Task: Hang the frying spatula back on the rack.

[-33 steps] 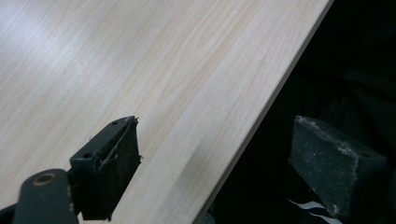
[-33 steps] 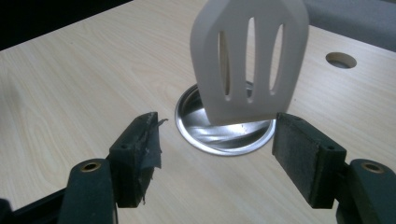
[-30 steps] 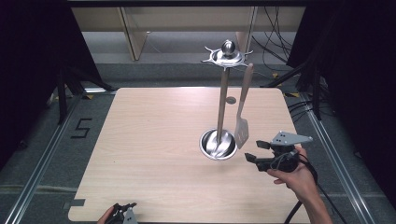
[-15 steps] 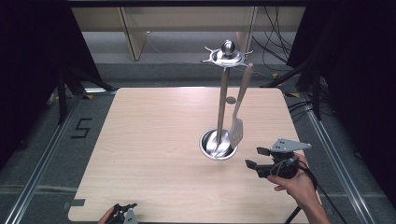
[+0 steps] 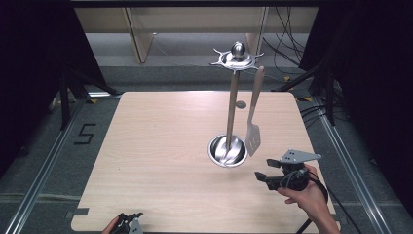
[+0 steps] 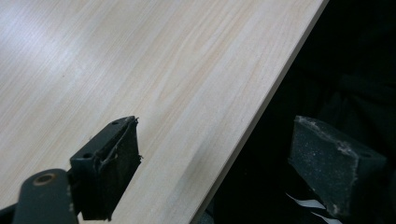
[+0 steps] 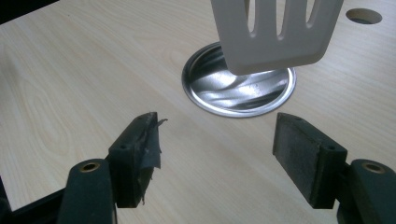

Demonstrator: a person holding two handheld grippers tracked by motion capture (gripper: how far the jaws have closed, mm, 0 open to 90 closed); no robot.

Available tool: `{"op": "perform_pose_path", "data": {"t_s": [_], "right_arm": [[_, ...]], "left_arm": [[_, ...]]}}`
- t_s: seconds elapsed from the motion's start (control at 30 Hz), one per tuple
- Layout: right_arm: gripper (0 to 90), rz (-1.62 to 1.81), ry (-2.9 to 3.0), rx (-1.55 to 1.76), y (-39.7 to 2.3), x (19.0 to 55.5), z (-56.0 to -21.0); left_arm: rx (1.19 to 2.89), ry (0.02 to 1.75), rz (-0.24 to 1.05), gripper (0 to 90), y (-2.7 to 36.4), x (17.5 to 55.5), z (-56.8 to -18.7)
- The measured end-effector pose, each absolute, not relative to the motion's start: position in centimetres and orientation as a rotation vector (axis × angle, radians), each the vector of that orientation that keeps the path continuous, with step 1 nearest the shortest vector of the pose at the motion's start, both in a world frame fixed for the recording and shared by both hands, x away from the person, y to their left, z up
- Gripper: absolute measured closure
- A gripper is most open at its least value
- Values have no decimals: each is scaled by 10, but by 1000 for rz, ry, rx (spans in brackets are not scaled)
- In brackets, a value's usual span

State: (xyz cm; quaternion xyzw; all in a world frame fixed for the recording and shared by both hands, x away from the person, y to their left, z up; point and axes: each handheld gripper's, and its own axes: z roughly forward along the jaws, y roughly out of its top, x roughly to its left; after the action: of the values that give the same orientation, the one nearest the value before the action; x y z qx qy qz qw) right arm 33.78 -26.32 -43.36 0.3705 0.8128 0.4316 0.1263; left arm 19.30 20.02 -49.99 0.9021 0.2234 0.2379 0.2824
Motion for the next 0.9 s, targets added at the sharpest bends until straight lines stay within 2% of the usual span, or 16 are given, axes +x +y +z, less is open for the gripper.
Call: {"op": "perform_pose_path", "data": {"t_s": [0.9], "right_arm": [[314, 1228, 2398, 1077, -262, 321, -451]], "left_arm": [[2420, 602, 643, 152, 202, 193, -501]]}}
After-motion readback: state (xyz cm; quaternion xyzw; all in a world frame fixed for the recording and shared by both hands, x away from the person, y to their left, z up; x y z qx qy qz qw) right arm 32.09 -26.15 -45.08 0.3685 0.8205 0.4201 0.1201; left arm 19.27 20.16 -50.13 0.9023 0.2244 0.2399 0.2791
